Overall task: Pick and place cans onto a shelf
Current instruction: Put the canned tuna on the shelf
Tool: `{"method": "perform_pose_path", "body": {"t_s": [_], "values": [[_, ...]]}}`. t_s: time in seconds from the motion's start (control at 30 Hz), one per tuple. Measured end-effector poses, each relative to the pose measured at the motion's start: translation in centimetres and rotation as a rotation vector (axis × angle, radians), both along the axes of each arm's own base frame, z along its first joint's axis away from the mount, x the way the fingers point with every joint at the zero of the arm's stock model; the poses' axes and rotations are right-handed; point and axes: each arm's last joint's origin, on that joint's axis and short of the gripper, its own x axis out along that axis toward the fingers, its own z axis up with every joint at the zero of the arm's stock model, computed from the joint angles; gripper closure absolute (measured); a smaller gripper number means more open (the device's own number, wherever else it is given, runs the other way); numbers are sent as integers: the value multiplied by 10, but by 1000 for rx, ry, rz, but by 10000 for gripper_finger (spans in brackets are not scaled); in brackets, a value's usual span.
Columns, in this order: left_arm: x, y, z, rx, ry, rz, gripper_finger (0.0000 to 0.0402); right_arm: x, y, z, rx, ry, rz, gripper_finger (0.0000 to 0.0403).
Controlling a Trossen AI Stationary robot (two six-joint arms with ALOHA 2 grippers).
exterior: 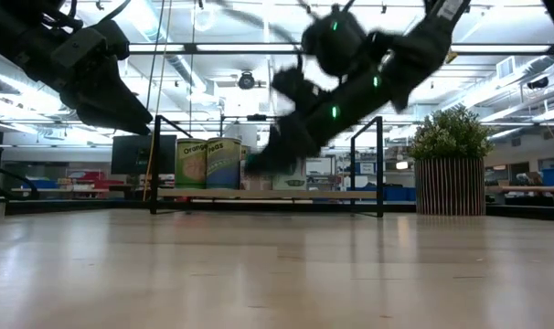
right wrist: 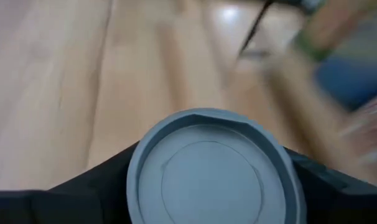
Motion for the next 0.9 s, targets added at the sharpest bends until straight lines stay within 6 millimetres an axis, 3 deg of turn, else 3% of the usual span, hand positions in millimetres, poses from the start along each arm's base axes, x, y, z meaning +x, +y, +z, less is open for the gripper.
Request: {"method": "perform_pose_path", "body": {"t_s": [0.2, 0.37, 0.47, 0.63, 0.7, 0.9], "values": [[0, 0, 0, -2, -2, 1, 118, -18, -17, 70, -37, -143, -55, 88], [0, 0, 0, -3, -3, 1, 118, -40, -59, 111, -66, -243, -177, 95], [0, 0, 0, -3, -3, 1, 118, -51, -92, 118, -38, -271, -278, 95], [0, 0, 0, 9, -6, 15, 118, -60, -143, 105, 72, -263, -432, 96], [0, 1, 0, 15, -7, 22, 118, -56, -157, 107, 80, -232, -460, 96], [0, 1, 1, 24, -5, 23, 118, -31, -185, 135, 79, -211, -548, 96]]}}
